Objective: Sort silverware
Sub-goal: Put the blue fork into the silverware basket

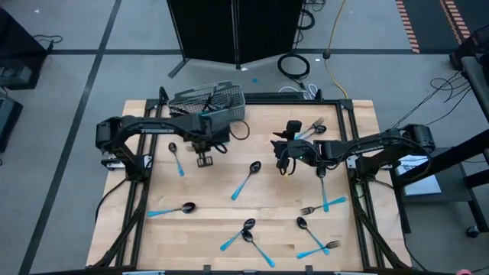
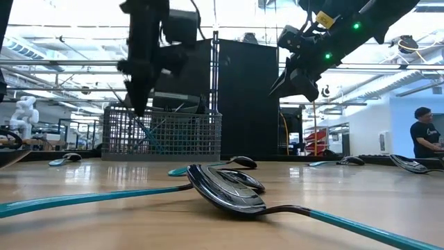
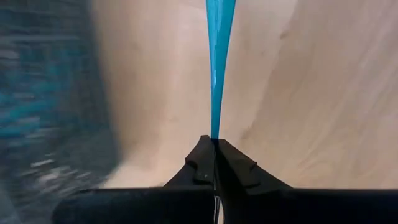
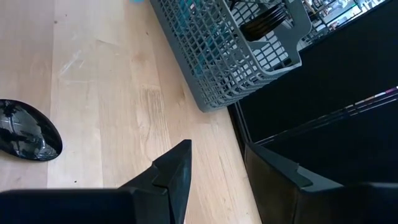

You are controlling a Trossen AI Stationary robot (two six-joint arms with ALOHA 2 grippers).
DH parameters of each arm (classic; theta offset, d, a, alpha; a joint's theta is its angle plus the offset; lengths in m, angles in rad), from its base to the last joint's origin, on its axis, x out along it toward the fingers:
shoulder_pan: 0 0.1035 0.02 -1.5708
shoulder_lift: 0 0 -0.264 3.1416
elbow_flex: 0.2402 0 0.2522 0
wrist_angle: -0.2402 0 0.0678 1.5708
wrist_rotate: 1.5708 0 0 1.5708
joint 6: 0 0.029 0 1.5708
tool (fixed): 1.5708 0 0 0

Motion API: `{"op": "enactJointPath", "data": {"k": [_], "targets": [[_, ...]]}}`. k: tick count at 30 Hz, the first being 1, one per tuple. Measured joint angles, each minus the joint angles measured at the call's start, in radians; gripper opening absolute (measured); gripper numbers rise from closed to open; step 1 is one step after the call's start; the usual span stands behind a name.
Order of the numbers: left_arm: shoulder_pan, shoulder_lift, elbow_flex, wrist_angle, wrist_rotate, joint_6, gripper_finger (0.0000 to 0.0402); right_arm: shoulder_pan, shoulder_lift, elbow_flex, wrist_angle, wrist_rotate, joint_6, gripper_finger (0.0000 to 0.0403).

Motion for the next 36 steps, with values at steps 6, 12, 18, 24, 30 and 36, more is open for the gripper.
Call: {"op": "enactJointPath", "data": {"k": [6,12,18,24,30,36], "targets": [[-0.033,-0.002,0.210,-0.101,-0.315,0.151,0.0000,0.000,0.000,0.000,0.000,0.000,0.000,0.0144],[-0.009,-0.002,0.269,-0.026,-0.731,0.555,0.0000,-0.001,0.000,0.000,0.000,0.000,0.000,0.0144],[0.081,0.011,0.233,0.218,-0.933,1.128,0.0000,-0.001,0.000,0.000,0.000,0.000,0.000,0.0144],[0.158,0.089,0.231,0.323,-1.023,1.397,0.0000,-0.001,0.000,0.000,-0.003,0.000,-0.003,0.0144],[0.191,0.172,0.231,0.324,-1.044,1.406,0.0000,-0.001,0.000,0.000,-0.009,0.000,-0.008,0.0144],[0.200,0.248,0.231,0.324,-1.047,1.399,0.0000,-0.002,0.000,0.000,-0.009,0.000,-0.008,0.0144]]}}
